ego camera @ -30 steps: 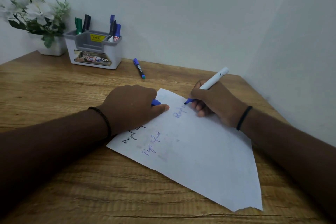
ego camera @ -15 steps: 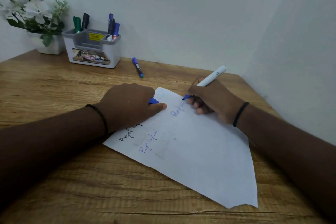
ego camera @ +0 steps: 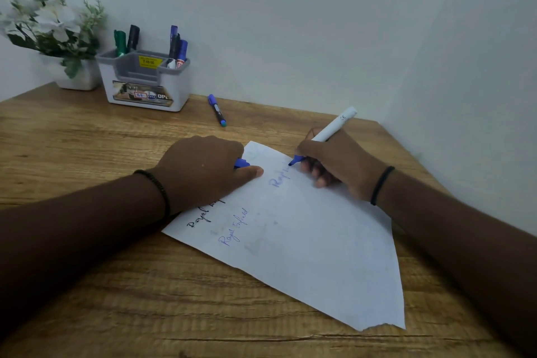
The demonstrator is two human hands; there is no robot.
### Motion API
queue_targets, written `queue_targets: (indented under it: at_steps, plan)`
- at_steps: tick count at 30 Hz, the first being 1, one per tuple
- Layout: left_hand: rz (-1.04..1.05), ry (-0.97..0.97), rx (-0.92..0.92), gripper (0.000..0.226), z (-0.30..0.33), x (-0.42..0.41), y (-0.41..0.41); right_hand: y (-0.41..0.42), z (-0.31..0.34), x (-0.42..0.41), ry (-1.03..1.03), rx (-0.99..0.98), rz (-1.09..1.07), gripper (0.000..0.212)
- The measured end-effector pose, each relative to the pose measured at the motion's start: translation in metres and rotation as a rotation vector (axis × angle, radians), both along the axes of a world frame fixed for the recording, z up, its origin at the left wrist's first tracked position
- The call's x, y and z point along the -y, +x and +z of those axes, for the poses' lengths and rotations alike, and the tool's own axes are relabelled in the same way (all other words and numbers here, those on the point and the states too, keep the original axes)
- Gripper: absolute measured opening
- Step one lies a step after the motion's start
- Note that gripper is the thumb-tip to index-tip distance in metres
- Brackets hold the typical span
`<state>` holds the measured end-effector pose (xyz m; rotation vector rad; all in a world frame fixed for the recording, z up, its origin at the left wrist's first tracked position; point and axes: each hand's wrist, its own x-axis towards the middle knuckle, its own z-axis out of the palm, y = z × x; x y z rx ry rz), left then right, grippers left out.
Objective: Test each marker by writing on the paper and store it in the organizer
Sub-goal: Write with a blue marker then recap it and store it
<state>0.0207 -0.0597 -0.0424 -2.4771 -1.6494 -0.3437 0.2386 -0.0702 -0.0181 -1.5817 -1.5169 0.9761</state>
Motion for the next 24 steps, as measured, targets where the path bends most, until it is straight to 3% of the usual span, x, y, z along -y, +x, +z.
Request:
queue_targets:
  at_steps: [3, 5, 9, 11, 13, 17, 24]
  plan:
    - [-0.028, 0.033, 0.037, 0.056, 0.0, 0.004, -0.001, 0.002, 0.003, 0.004, 0.05, 0.023, 0.011, 0.013]
    - [-0.055, 0.002, 0.161, 0.064, 0.001, 0.007, -0.005, 0.004, 0.007, 0.009, 0.097, -0.073, 0.072, 0.005]
    - [-0.118, -0.143, 0.727, 0.071, 0.012, 0.011, -0.007, -0.001, 0.018, 0.025, 0.135, -0.468, 0.248, 0.02]
    - [-0.167, -0.249, 1.021, 0.07, 0.023, 0.016, -0.003, -0.008, 0.02, 0.032, 0.182, -0.533, 0.3, 0.015]
    - [-0.186, -0.361, 1.182, 0.064, 0.031, 0.019, -0.002, -0.016, 0.02, 0.037, 0.225, -0.541, 0.315, 0.008]
    - [-0.214, -0.471, 1.227, 0.066, 0.032, 0.019, -0.003, -0.022, 0.019, 0.039, 0.248, -0.521, 0.344, 0.007]
    - [-0.216, -0.437, 1.138, 0.067, 0.028, 0.022, 0.003, -0.031, 0.014, 0.037, 0.253, -0.483, 0.368, 0.007]
